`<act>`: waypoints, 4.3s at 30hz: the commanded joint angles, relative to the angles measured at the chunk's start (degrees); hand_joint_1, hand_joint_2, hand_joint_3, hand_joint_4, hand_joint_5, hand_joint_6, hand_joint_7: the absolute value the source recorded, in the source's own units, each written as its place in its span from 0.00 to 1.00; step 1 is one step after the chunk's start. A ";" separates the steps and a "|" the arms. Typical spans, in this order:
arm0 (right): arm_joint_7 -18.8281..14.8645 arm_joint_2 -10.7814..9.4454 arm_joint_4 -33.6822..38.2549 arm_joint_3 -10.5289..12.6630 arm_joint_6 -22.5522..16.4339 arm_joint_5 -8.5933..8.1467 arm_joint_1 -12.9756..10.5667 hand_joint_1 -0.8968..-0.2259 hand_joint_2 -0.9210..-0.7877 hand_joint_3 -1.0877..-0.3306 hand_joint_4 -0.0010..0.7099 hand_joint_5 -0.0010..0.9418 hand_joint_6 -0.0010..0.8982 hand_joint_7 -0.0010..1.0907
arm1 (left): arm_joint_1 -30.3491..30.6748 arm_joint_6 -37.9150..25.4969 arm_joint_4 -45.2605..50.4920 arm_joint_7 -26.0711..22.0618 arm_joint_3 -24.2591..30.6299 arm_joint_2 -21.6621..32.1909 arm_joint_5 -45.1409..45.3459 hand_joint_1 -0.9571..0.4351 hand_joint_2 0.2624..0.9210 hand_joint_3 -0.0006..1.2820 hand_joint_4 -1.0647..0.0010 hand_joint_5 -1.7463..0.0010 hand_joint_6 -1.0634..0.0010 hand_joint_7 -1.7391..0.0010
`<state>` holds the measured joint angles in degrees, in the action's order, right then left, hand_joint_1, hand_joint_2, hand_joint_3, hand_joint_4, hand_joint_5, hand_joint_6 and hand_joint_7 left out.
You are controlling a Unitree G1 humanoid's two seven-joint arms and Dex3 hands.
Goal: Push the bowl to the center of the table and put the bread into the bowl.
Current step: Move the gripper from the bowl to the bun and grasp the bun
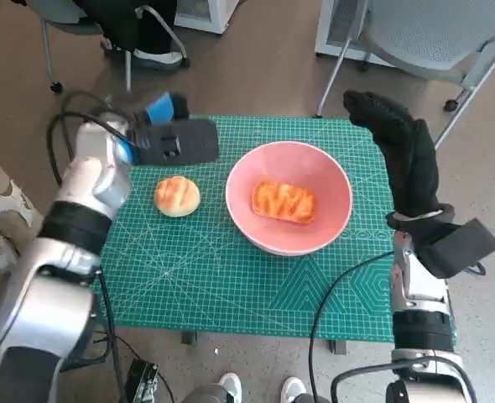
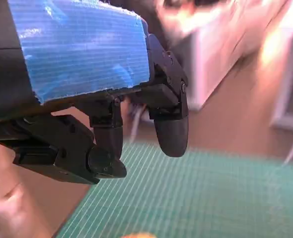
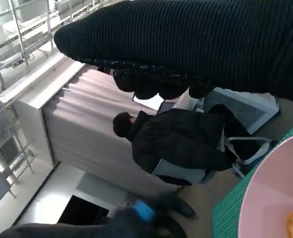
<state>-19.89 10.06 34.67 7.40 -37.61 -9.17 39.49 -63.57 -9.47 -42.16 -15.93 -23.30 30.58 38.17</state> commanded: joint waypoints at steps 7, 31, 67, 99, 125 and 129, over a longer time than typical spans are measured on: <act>-1.18 -0.54 3.40 -0.26 -1.33 -0.57 0.28 0.29 0.00 0.33 0.20 0.00 0.00 0.37 | 10.25 -1.81 20.63 -0.89 6.24 4.76 -0.96 0.69 0.59 0.40 0.31 0.23 0.32 0.43; -3.23 -0.83 6.40 0.13 -3.63 -1.63 1.36 0.30 0.00 0.33 0.20 0.00 0.00 0.36 | 14.66 -6.20 25.24 -19.98 3.72 7.22 -0.88 0.39 0.65 0.02 0.96 0.95 0.84 0.96; -3.26 0.35 5.29 0.26 -2.85 -1.73 0.21 0.30 0.00 0.32 0.20 0.01 0.00 0.38 | 5.38 -0.45 -9.68 -10.03 -5.25 -3.73 3.18 0.28 0.64 0.00 1.00 1.00 0.91 1.00; -1.51 1.52 3.35 0.65 -1.81 -0.58 -1.43 0.26 0.00 0.32 0.21 0.00 0.00 0.38 | -1.33 1.67 -32.55 -5.34 -10.30 -11.25 3.38 0.31 0.65 0.00 1.00 1.00 0.93 1.00; -1.68 1.80 0.41 1.19 -0.17 -0.82 -3.11 0.27 0.00 0.33 0.21 0.00 0.00 0.39 | -0.43 1.34 -36.16 -3.14 -11.85 -12.75 4.44 0.34 0.68 0.01 1.00 1.00 0.93 1.00; -1.70 1.84 0.19 1.19 -0.28 -0.74 -3.24 0.28 0.00 0.33 0.21 0.00 0.00 0.39 | -0.03 1.42 -36.33 -1.75 -11.49 -13.06 4.17 0.37 0.69 0.01 1.00 1.00 0.92 1.00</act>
<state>-21.70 11.33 34.90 8.53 -38.63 -9.92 37.75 -64.19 -7.83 -77.70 -18.51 -35.01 18.04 42.33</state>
